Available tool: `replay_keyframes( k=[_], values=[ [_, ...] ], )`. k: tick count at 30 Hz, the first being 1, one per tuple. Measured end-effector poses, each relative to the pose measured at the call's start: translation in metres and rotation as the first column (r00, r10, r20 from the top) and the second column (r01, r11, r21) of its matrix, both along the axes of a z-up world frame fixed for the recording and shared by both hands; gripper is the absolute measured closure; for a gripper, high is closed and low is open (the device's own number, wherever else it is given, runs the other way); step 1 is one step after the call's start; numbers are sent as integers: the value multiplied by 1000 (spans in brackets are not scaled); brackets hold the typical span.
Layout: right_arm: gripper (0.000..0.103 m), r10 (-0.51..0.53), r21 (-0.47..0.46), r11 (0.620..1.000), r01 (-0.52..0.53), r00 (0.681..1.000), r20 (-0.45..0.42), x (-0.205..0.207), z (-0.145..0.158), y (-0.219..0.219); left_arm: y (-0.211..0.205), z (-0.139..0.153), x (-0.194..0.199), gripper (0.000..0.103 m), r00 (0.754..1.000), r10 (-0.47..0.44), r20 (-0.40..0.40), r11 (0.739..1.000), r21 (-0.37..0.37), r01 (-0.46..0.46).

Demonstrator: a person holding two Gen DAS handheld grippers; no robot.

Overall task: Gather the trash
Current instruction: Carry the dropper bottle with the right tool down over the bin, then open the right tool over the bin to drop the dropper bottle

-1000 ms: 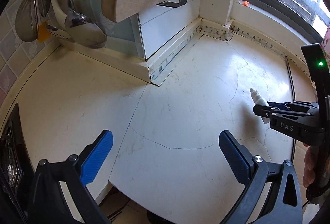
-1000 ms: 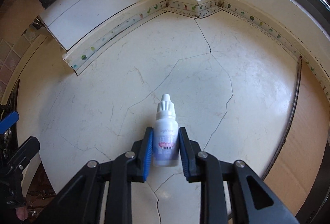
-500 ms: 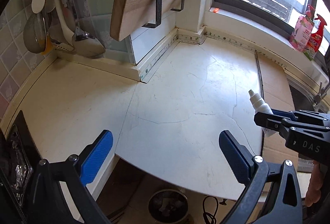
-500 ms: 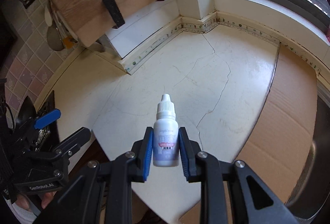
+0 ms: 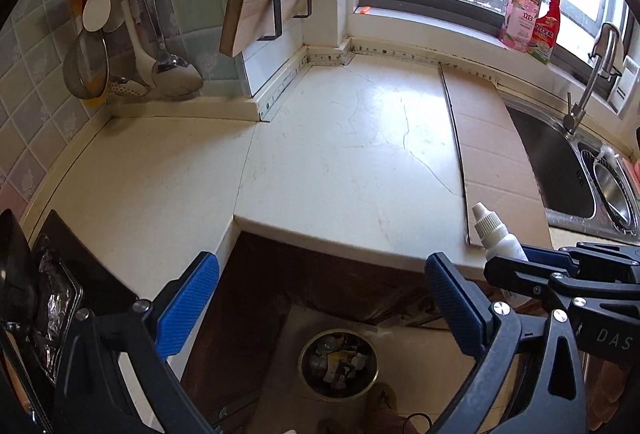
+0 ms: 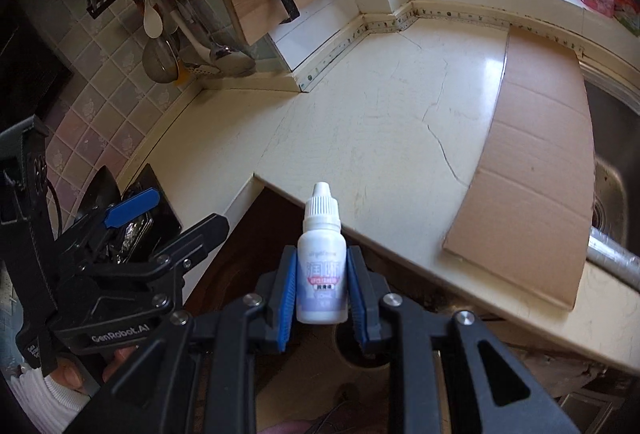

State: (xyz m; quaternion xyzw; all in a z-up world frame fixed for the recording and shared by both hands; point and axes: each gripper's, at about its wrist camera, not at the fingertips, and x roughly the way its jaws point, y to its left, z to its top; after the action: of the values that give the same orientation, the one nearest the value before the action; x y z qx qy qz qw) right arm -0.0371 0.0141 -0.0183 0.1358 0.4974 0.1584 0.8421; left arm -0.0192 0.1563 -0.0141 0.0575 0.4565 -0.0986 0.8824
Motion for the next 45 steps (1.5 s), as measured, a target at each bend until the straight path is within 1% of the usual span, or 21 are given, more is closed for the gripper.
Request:
replay_keyframes(
  k=[4,5,8,14,19,23,27,29,33,37,40,44,45],
  values=[
    [79,-51,14,999,51,998,-37,-31,-27,7,8,-25,-20,1,999,-33,-34,999,-4,33],
    [79,-69,29,997,71,996,-51,-39,-37,8,9,-33,-26,1,998,-39,-42,999,-3,39],
    [79,-111,32,993,114,991,-80,-57,-65,13,12,-62,-38,1,995,-57,-83,998,-7,56],
    [79,-160,36,985,168,973,-164,-78,-122,19,21,-114,-51,1,989,-61,-133,998,-6,61],
    [79,-173,45,981,188,957,-235,-89,-167,26,28,-155,-57,1,985,-49,-164,998,24,53],
    [79,-173,40,981,192,943,-284,-93,-201,31,34,-188,-59,1,980,-37,-197,998,48,47],
    [79,-181,32,979,203,927,-328,-89,-237,35,43,-225,-60,1,976,-28,-216,994,93,49],
    [79,-185,31,977,209,919,-347,-85,-255,36,47,-243,-59,1,973,-17,-229,994,103,42],
    [79,-178,26,979,204,906,-383,-77,-290,44,60,-278,-56,1,963,12,-268,995,94,14],
    [78,-161,-4,985,175,896,-413,-65,-327,54,70,-305,-55,1,957,26,-290,995,96,2],
    [78,-151,-16,987,160,889,-433,-58,-347,61,74,-320,-53,1,953,36,-301,995,102,-6],
    [66,-129,8,989,148,886,-445,-55,-358,64,78,-332,-52,1,946,40,-321,996,94,-10],
    [64,-125,12,989,145,888,-442,-55,-358,64,80,-334,-52,1,945,43,-324,996,94,-13]
  ],
)
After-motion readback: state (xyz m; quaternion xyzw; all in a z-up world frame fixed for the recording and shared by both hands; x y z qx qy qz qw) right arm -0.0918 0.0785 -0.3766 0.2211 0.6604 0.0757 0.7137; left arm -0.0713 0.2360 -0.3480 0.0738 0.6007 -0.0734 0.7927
